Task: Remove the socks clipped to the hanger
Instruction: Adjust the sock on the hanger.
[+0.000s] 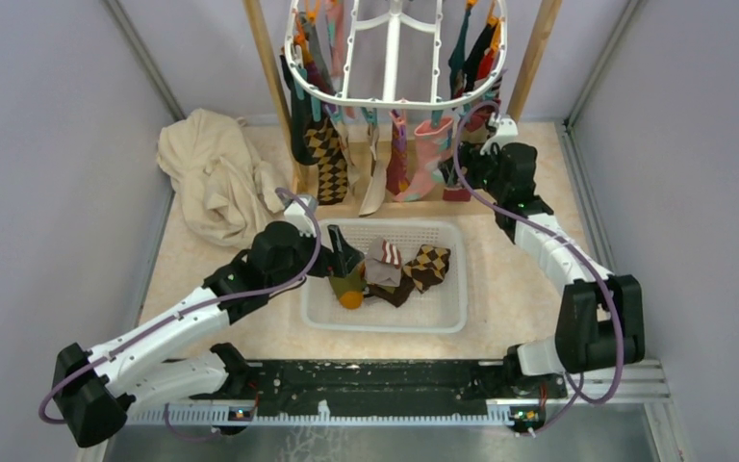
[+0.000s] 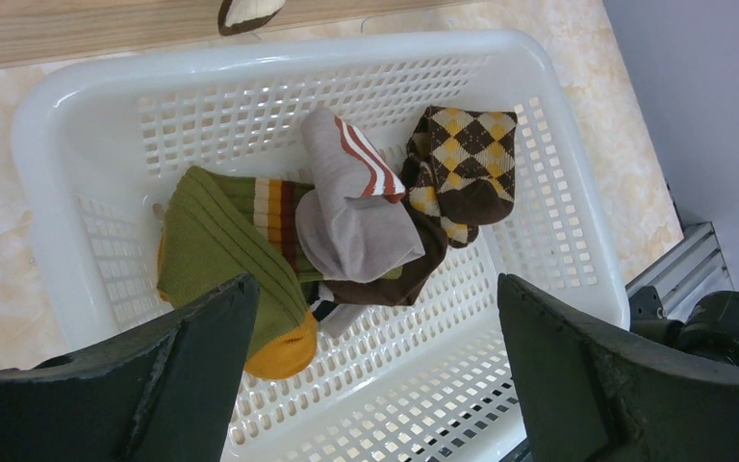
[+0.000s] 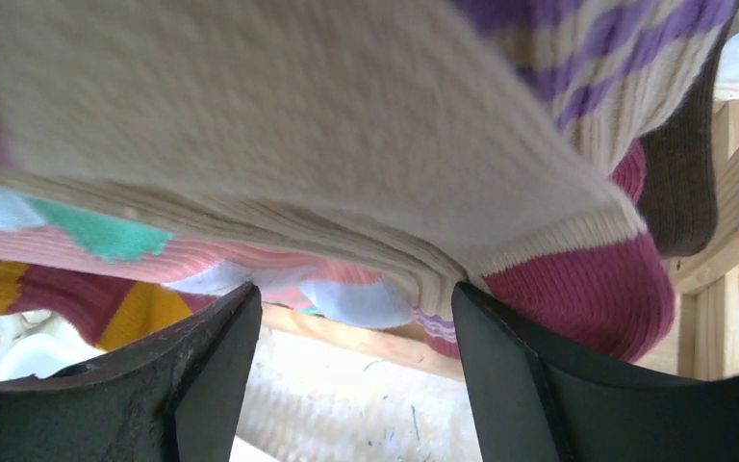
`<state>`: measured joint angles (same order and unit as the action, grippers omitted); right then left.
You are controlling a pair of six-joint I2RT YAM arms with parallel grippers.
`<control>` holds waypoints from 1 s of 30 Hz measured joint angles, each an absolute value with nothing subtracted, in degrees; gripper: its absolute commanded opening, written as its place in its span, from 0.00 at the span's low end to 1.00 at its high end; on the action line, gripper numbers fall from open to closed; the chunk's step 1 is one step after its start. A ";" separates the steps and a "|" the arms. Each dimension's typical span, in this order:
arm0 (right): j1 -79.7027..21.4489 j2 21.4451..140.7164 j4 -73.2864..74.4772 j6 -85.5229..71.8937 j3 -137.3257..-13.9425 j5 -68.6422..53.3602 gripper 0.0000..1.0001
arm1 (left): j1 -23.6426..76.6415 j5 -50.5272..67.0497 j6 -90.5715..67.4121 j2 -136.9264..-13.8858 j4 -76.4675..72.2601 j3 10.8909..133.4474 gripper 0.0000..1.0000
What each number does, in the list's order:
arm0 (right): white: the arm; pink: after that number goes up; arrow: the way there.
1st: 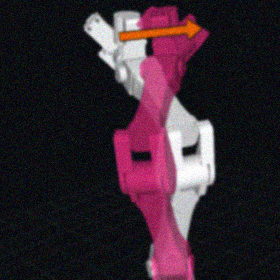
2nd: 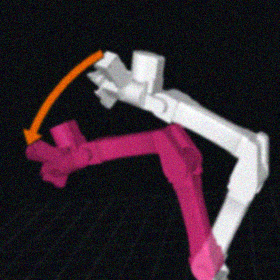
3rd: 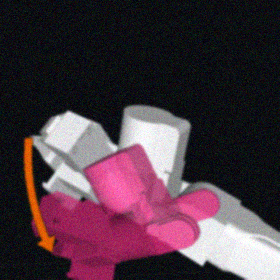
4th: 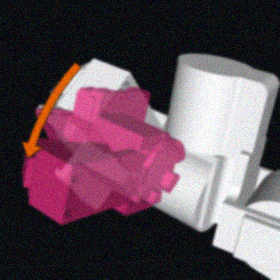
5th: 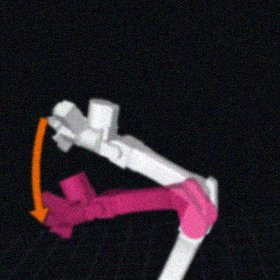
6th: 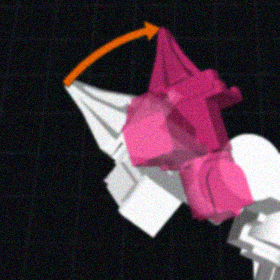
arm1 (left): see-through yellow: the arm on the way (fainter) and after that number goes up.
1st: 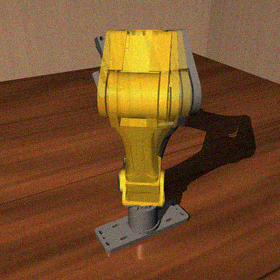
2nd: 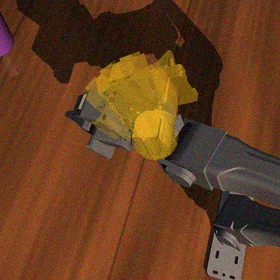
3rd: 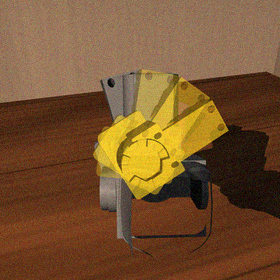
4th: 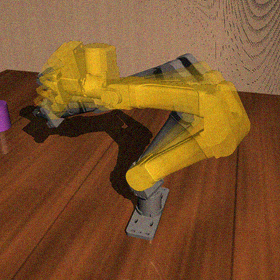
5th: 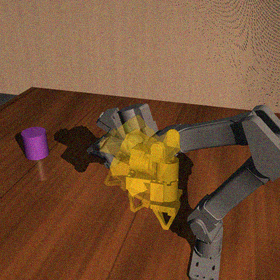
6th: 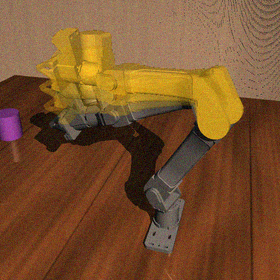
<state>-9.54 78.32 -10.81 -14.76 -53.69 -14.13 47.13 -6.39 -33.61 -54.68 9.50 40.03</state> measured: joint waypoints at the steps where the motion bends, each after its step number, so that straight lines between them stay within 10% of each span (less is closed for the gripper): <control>1: -9.32 79.11 -11.46 -14.74 -53.69 -14.50 0.73 | 47.13 -6.42 -33.56 -54.83 9.50 40.21 0.99; 30: -6.94 88.60 -39.62 -25.23 -47.53 -41.87 0.65 | 47.13 -6.81 -33.39 -55.31 10.52 40.69 0.99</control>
